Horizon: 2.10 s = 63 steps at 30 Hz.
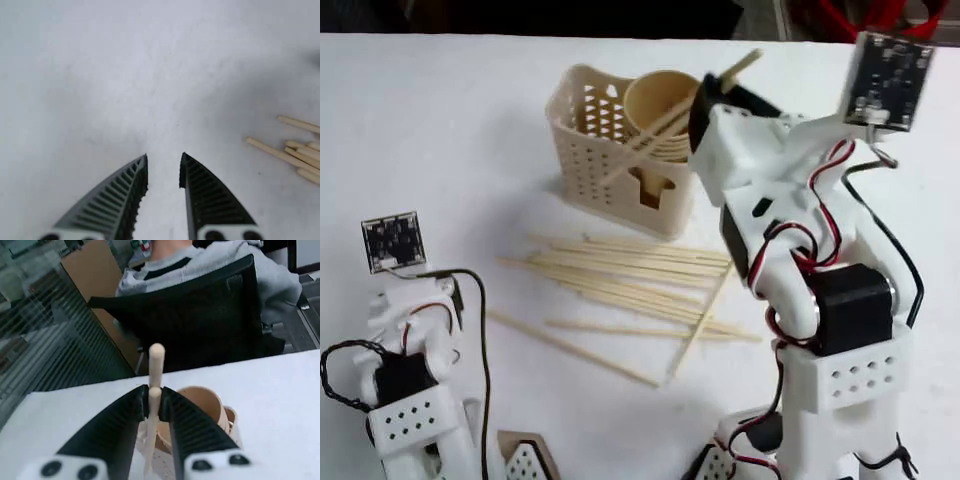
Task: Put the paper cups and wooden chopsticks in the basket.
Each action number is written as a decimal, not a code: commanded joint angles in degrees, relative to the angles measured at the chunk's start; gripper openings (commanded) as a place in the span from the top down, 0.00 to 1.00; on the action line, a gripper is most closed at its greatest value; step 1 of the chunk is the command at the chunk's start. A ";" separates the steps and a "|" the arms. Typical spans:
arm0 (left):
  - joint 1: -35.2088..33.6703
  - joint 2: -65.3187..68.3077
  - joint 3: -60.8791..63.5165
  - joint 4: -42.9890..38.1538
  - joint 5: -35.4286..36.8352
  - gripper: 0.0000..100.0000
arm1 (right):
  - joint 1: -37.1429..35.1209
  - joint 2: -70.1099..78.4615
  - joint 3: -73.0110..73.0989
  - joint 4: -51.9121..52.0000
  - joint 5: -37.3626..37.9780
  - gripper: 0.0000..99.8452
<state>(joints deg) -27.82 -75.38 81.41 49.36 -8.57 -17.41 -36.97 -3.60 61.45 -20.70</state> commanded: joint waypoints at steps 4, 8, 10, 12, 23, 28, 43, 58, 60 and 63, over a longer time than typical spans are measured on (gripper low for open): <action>-0.57 -1.89 -0.26 -1.23 -0.62 0.88 | -0.75 -0.75 -1.05 -10.24 -3.69 0.98; -0.57 -1.89 -0.26 -1.32 -0.62 0.88 | -0.75 0.48 -0.97 -14.73 -3.87 0.98; -0.57 -1.89 0.62 -2.55 -0.62 0.88 | -0.57 2.51 -1.05 -16.92 -4.04 0.98; -0.48 -1.89 1.58 -4.57 -0.62 0.88 | -0.66 4.79 -1.05 -18.59 -3.87 0.98; -0.48 -1.89 1.76 -5.10 -0.62 0.88 | -1.54 16.48 -2.02 -19.56 3.69 0.98; -0.48 -1.89 1.76 -5.10 -0.62 0.88 | -3.74 18.42 -2.02 -19.12 8.53 0.98; -0.40 -1.89 1.85 -5.01 -0.62 0.88 | -9.54 15.43 -14.68 5.32 10.81 0.94; -0.13 -1.89 0.09 -5.19 -3.16 0.88 | -6.02 2.15 -9.23 36.79 10.90 0.98; 0.92 -1.71 -2.46 -4.57 -5.71 0.88 | -1.10 0.75 -3.60 36.44 10.90 0.97; 3.74 -1.63 -7.56 -0.53 -9.85 0.88 | 5.76 -0.40 5.89 33.63 10.90 0.97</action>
<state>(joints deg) -27.56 -75.38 81.93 45.58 -13.49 -17.41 -35.56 -4.40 97.23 -10.59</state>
